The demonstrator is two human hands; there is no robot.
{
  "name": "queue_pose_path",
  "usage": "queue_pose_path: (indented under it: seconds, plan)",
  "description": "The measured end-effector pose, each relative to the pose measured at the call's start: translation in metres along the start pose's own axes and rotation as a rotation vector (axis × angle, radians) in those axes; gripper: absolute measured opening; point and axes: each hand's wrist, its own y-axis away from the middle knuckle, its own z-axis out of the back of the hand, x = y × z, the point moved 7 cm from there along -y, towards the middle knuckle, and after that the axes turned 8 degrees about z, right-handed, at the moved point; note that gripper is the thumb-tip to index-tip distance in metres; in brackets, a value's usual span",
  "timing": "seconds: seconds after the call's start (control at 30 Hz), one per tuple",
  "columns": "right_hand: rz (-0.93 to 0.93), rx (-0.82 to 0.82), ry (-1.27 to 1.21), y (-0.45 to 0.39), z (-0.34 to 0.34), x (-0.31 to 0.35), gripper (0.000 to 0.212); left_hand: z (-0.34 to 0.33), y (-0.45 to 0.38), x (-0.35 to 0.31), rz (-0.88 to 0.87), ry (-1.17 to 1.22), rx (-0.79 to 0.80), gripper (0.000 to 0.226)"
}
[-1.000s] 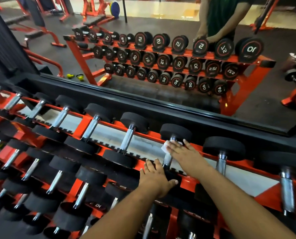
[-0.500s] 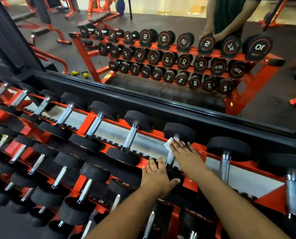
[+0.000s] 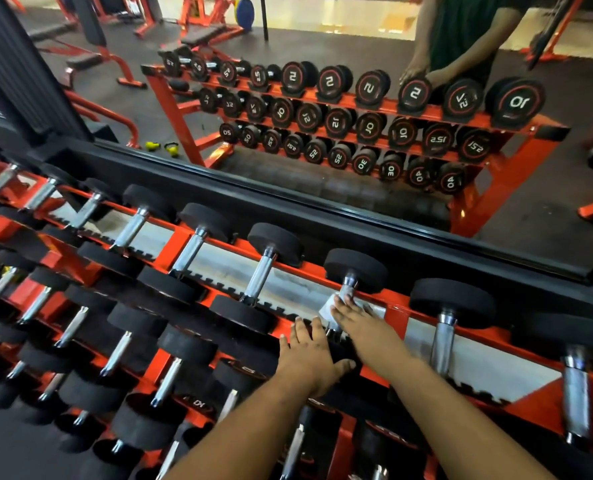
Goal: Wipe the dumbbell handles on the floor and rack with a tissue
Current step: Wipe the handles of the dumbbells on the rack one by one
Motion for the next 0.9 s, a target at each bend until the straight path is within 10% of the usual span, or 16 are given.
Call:
queue_pose_path:
  seconds: [0.2,0.5,0.9]
  plan:
    - [-0.088,-0.053,0.045,-0.008,0.002,-0.017,0.08,0.0,0.0,0.0,0.008,-0.001,0.005,0.111]
    - [-0.487,-0.407,-1.221,0.001,-0.027,-0.005,0.057,-0.002,-0.003,0.001,0.004,-0.014,0.018,0.109]
    - [-0.525,-0.341,-1.259,0.017,-0.022,-0.005,0.039,-0.002,-0.003,0.0,-0.005,0.003,0.022,0.11]
